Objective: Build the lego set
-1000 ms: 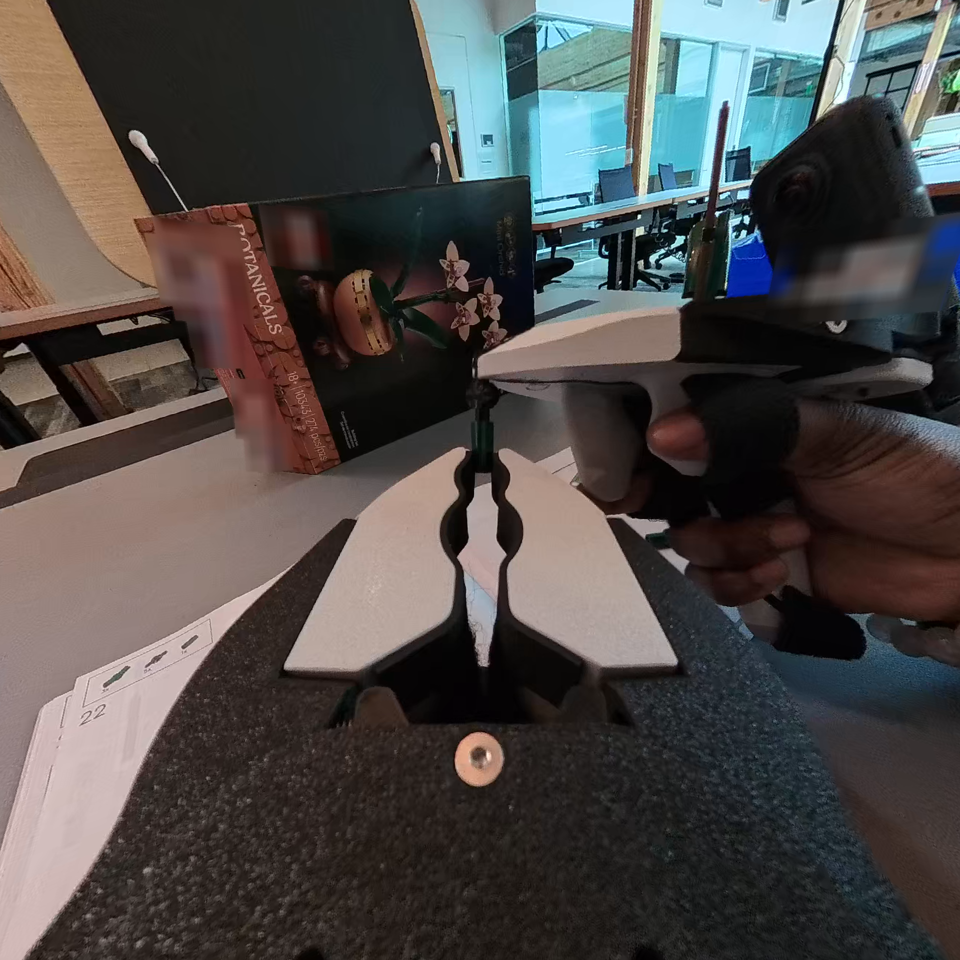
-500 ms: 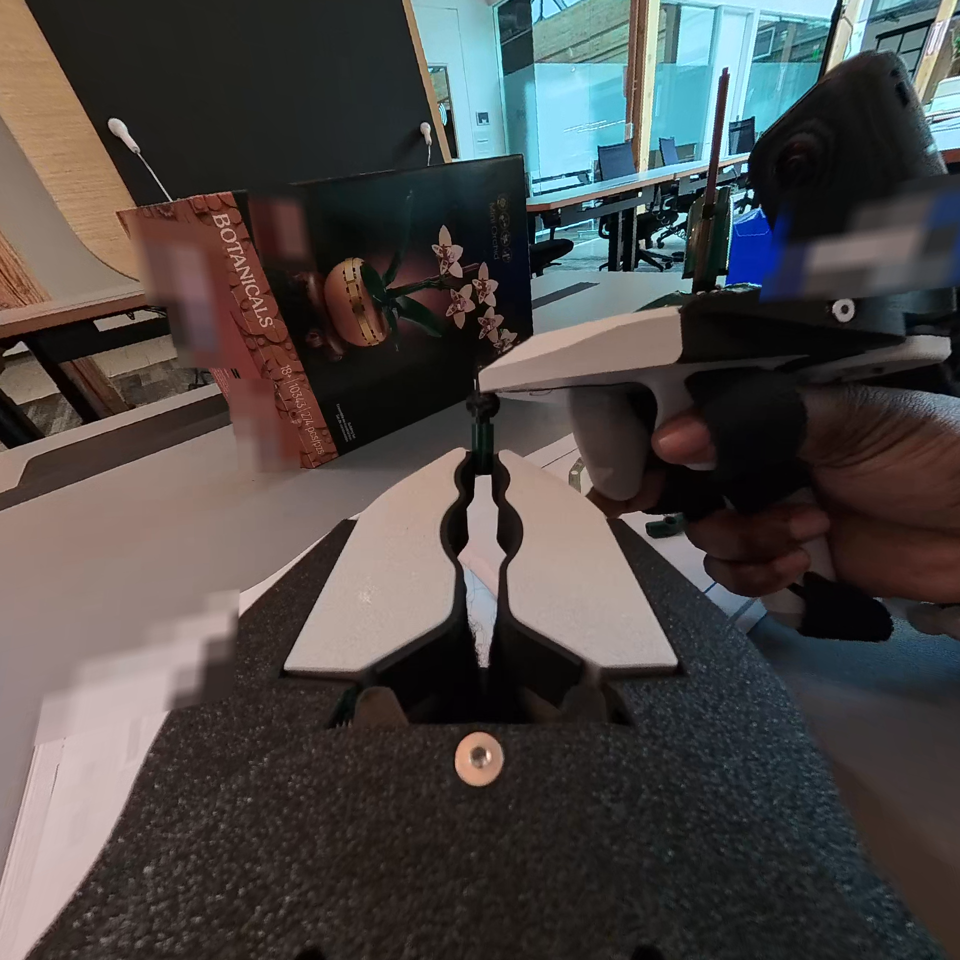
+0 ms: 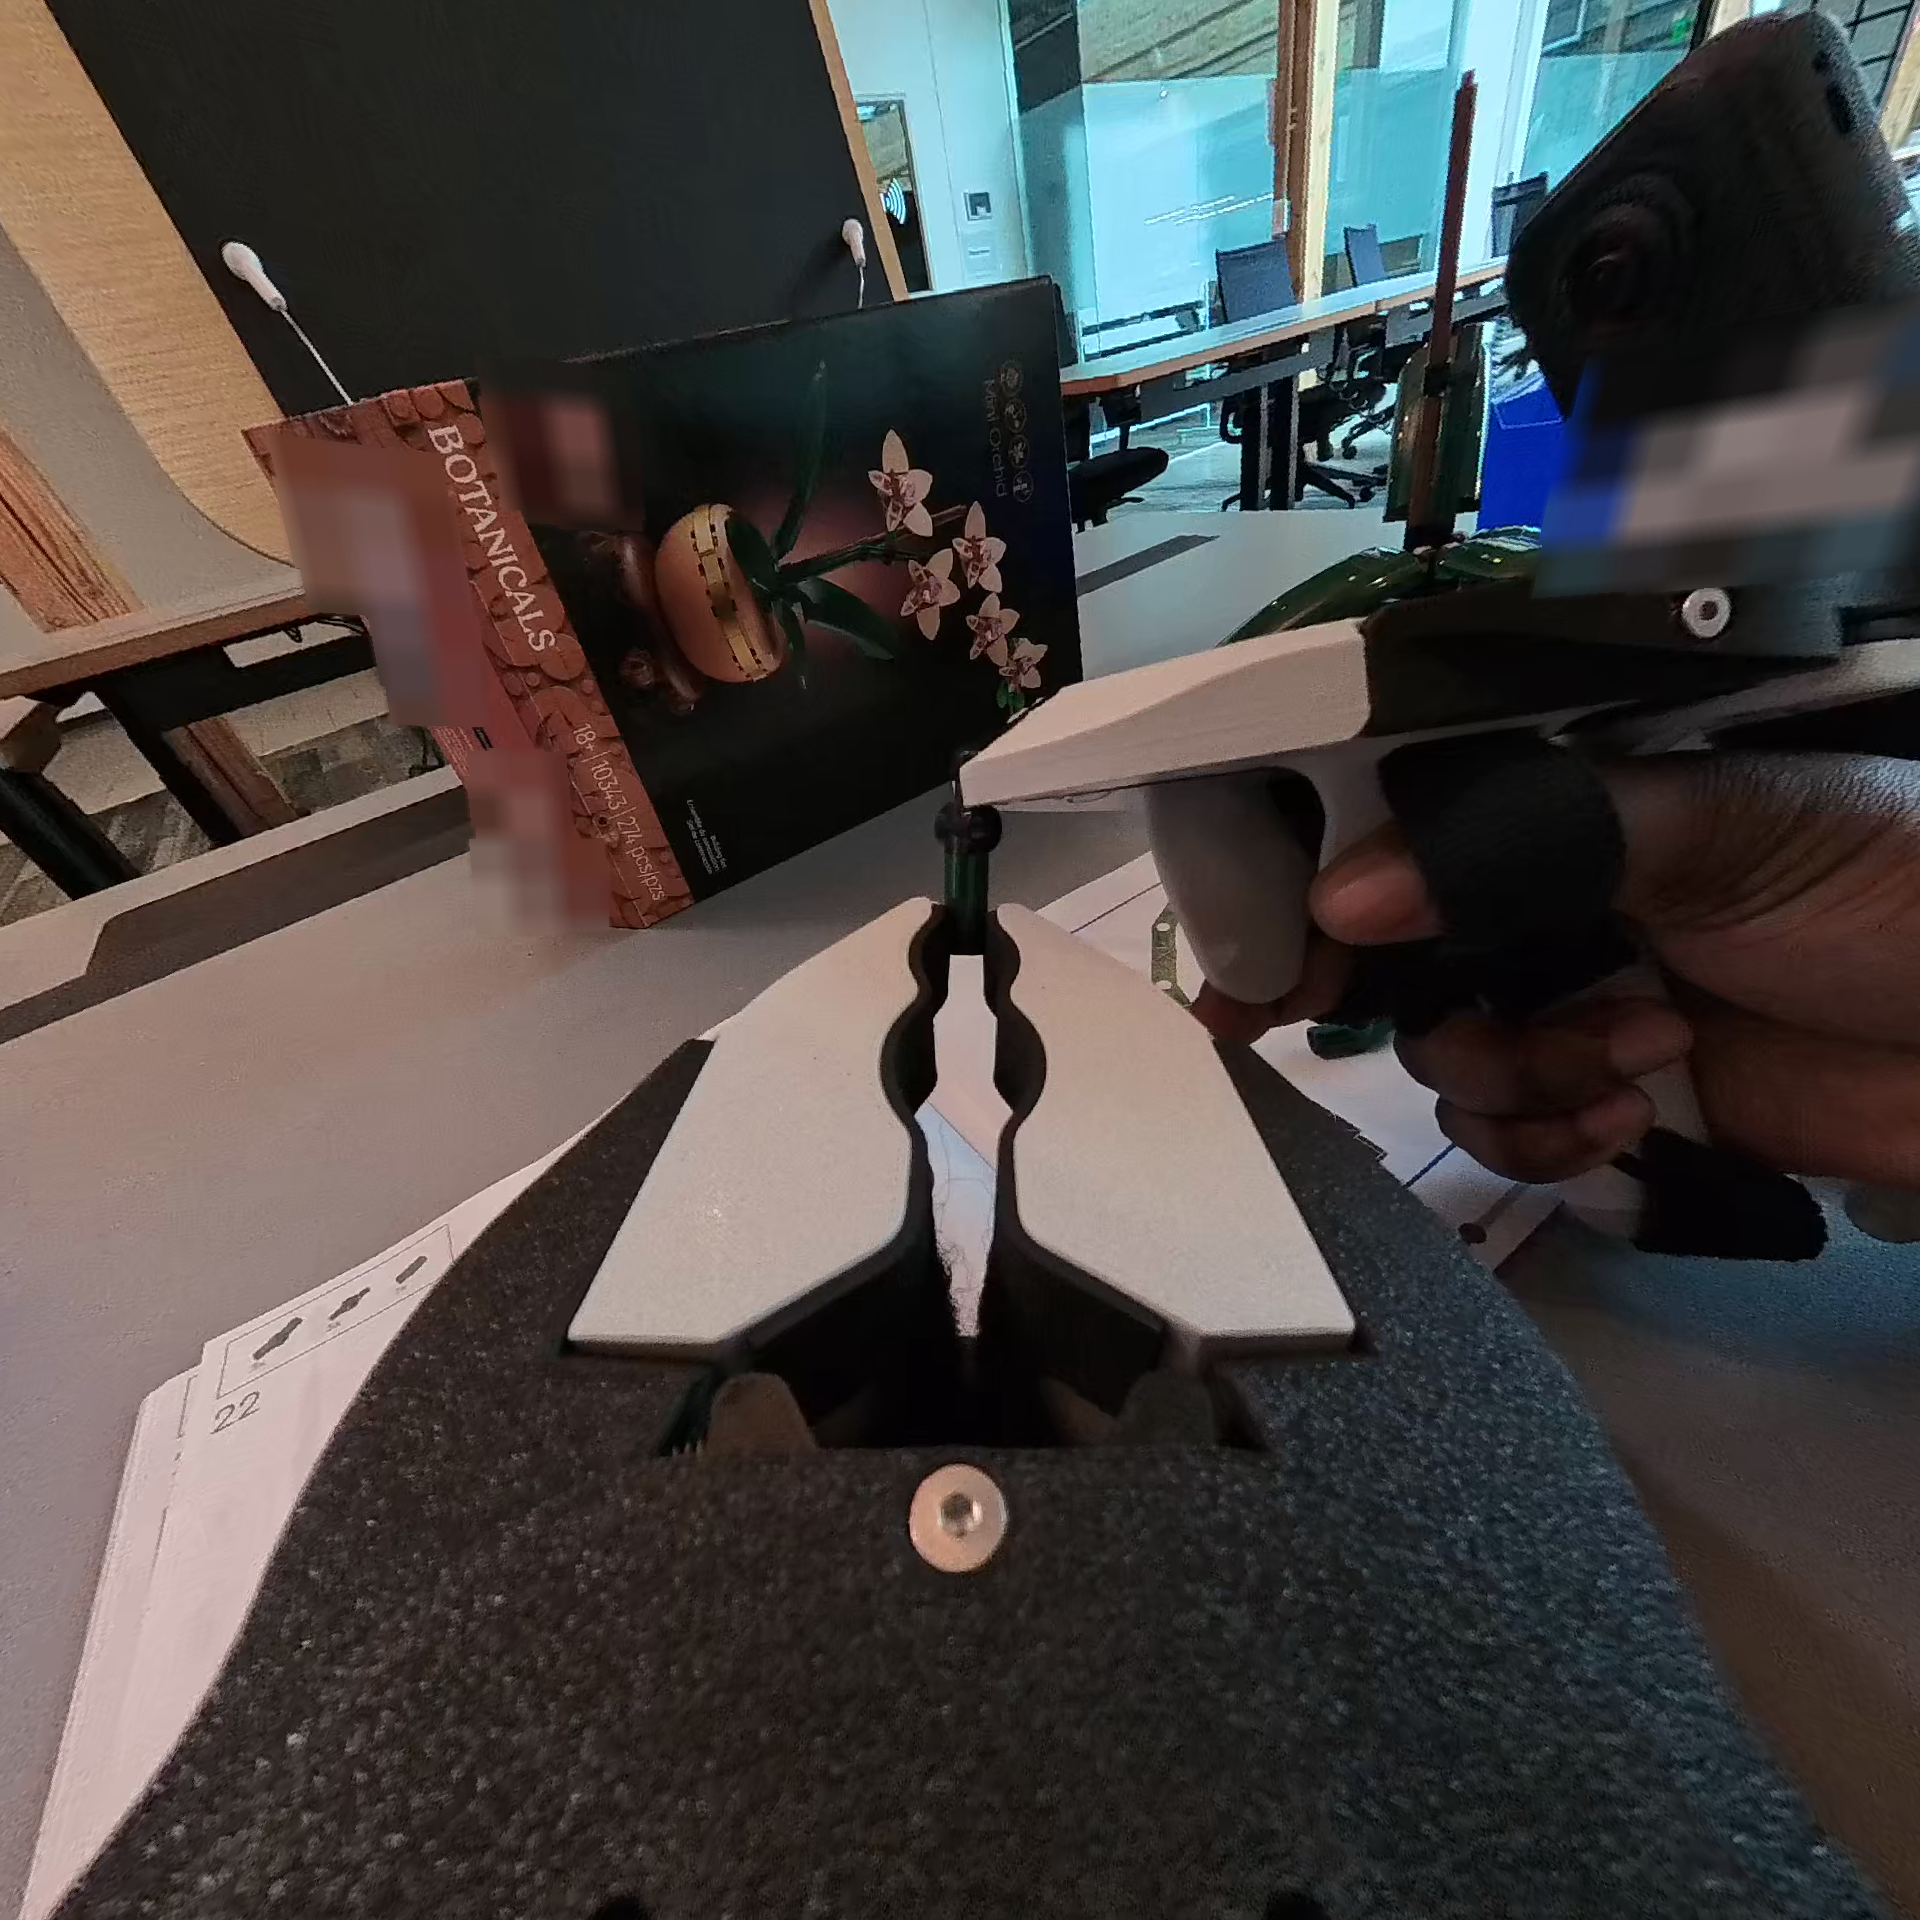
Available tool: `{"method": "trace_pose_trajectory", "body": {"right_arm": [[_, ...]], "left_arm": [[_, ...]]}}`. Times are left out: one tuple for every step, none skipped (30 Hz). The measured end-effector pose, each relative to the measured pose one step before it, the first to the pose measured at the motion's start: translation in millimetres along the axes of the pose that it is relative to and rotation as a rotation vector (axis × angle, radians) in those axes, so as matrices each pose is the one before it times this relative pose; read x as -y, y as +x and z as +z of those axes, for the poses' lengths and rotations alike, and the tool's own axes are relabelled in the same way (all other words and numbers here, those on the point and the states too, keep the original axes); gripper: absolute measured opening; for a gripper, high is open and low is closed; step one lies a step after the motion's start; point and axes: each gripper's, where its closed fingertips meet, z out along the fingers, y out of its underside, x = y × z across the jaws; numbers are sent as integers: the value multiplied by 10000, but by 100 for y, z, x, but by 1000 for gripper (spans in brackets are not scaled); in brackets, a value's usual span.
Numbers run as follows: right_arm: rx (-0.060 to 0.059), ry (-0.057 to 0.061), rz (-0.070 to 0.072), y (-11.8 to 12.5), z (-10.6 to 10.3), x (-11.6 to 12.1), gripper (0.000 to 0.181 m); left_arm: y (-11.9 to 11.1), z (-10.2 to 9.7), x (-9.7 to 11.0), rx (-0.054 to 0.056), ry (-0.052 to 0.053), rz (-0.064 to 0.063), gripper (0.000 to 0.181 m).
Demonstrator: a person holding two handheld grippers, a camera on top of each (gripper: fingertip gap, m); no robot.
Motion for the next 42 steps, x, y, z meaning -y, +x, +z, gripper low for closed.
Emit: {"method": "trace_pose_trajectory", "body": {"right_arm": [[-5,26,6,23,-7,-9,3],[14,40,-15,-23,2,46,3],[121,64,-117,-212,41,201,3],[311,197,-252,-493,66,429,3],[325,292,-130,-520,43,589,7],[453,373,10,-661,51,808,24],[147,385,170,-166,-1,957,26],[184,199,7,-121,-146,754,27],[99,-29,-251,88,-256,415,29],[76,-192,-421,162,-275,155,31],[345,-325,-513,-197,-279,-12,33],[278,-389,-409,-122,-220,-78,35],[-15,-419,-248,288,-140,-71,37],[58,-498,-187,195,-44,-162,33],[217,-526,-151,-58,36,-210,30],[39,-487,-84,125,101,-224,28],[-136,-501,-71,331,146,-355,26],[-29,-464,-105,163,185,-408,26],[100,-356,-69,-71,216,-388,24],[154,-279,3,-169,259,-351,24],[225,-220,14,-298,240,-333,23],[164,-198,26,-213,217,-349,19],[68,-157,6,-87,160,-322,12],[14,-83,-8,-20,135,-243,9],[25,1,-33,-51,74,-142,8],[-22,64,-18,15,19,-38,7],[28,66,5,-34,-3,-31,7],[54,57,18,-65,-23,-20,6],[27,50,23,-26,-41,-49,6],[25,36,47,-15,-53,-82,6],[4,53,37,5,-51,-85,5],[-103,96,22,105,-67,-62,5],[-81,169,6,-2,-29,25,5],[-172,203,48,47,45,45,5],[-247,256,90,84,93,47,4],[-198,280,115,-12,106,23,4],[-181,293,137,-33,75,34,3],[-128,288,196,-81,22,13,3],[-155,236,322,8,7,-16,3],[-135,223,286,-25,1,-22,3],[-192,182,201,27,-7,-44,3],[-206,131,105,23,12,-89,3]], "left_arm": [[7,10,-34,10,-26,31,5],[22,13,-12,-17,-10,0,5],[26,6,73,-54,62,-53,5],[31,-11,313,-101,225,-204,5],[69,-65,529,-178,344,-401,5],[47,-111,394,-216,241,-381,5],[-105,-87,23,-183,32,-288,5],[-162,-75,-70,-233,0,-448,5],[-51,-112,181,-345,130,-652,5],[66,-122,234,-389,111,-613,5],[77,-84,92,-335,-4,-454,5],[88,-80,6,-275,-43,-334,5],[141,-36,-77,-254,-87,-262,5],[129,4,-144,-190,-115,-203,5],[106,43,-115,-111,-84,-106,5],[130,63,-151,-75,-94,-18,5],[218,85,-222,-96,-154,22,5],[227,118,-216,-86,-153,35,5],[181,112,-173,-46,-103,51,5],[115,99,-154,-12,-92,76,5],[68,63,-133,16,-85,96,5],[28,32,-79,32,-62,108,5],[-12,2,-47,50,-45,137,5],[-51,-15,-46,91,-55,184,5],[-52,-11,-54,112,-73,245,5],[-24,-22,-43,127,-70,284,5],[-47,-13,-35,153,-62,304,5],[-45,-6,-35,161,-71,335,5],[-46,2,-41,166,-87,361,5],[-75,4,-64,184,-104,372,5],[-74,7,-83,193,-111,378,5],[-125,3,-46,238,-87,360,5],[-169,0,0,305,-44,366,5],[-214,-7,32,378,-31,424,5],[-307,-13,7,490,-60,520,5],[-354,-24,-16,541,-89,627,5],[-305,-41,-31,518,-92,670,5],[-247,-55,5,446,-68,603,5],[-193,-50,-5,350,-62,470,5],[-151,-38,-20,274,-60,355,5],[-104,-11,-37,208,-59,276,5],[-74,16,-94,171,-83,245,5]]}}
